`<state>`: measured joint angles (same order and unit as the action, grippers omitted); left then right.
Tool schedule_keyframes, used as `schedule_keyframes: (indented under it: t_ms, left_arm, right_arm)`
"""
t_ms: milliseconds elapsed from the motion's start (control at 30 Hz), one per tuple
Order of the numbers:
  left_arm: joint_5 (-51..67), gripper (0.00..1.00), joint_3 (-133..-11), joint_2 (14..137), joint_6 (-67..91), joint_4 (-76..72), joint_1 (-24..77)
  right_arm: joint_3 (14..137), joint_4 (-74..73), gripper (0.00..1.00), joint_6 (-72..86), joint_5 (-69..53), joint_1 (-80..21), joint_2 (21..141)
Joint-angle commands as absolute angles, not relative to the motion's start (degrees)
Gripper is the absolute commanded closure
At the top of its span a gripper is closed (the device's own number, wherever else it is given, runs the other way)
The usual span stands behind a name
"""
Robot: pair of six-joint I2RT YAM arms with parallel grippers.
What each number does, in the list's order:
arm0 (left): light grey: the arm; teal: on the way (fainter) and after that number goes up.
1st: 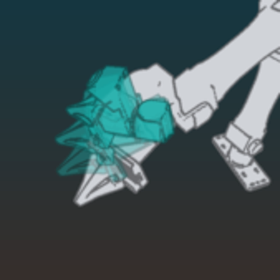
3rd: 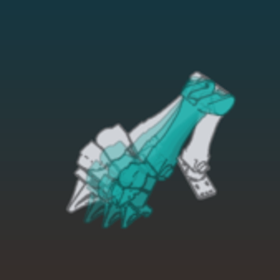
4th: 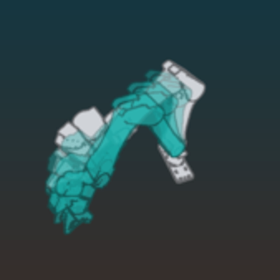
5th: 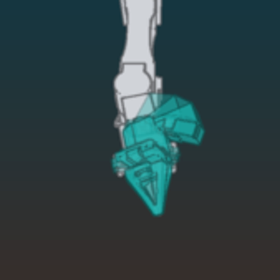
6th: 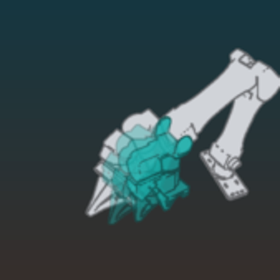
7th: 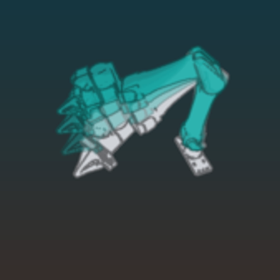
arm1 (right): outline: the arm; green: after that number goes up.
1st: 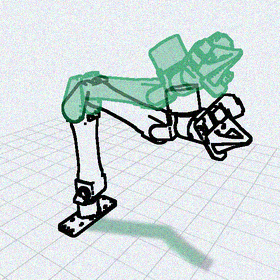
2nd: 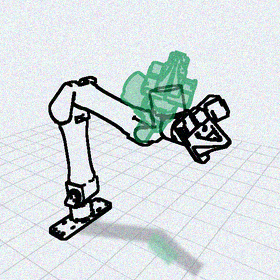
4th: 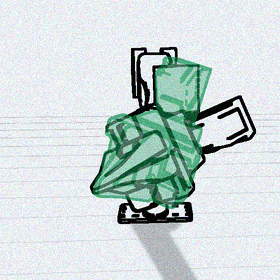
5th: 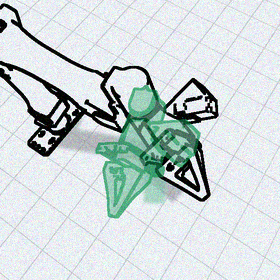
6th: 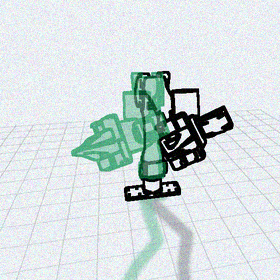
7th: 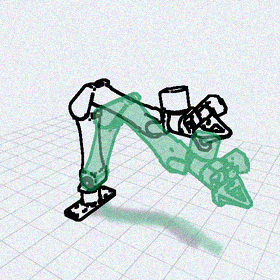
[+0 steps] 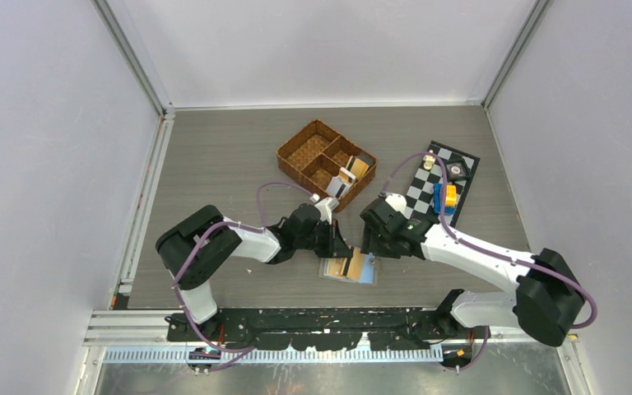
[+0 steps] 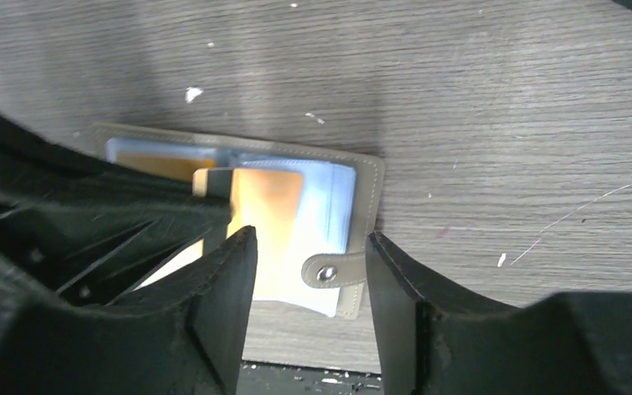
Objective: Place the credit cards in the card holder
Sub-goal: Insert the credit card into the card holder.
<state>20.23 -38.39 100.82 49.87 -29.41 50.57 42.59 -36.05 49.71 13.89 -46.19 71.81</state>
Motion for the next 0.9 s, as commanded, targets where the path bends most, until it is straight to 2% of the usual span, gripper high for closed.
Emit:
schedule_keyframes:
  t_ms: [0, 367, 633, 867]
  left_arm:
    - [17.6, 0.99, -39.2, 100.7, 46.6, -23.6, 51.3]
    - [16.0, 0.98, -39.0, 100.7, 47.6, -23.6, 52.3]
    - [14.5, 0.89, -40.4, 98.6, 45.5, -18.4, 52.8]
    - [12.1, 0.71, -43.4, 94.4, 41.3, -9.0, 53.2]
  right_arm:
    - [42.6, -37.9, 0.42, 51.4, 12.8, -47.1, 67.4]
    - [42.3, -39.9, 0.42, 53.7, 15.6, -50.9, 72.6]
    - [42.4, -42.1, 0.61, 54.7, 19.2, -51.5, 75.6]
    - [42.5, -43.0, 0.84, 55.2, 21.1, -51.5, 74.3]
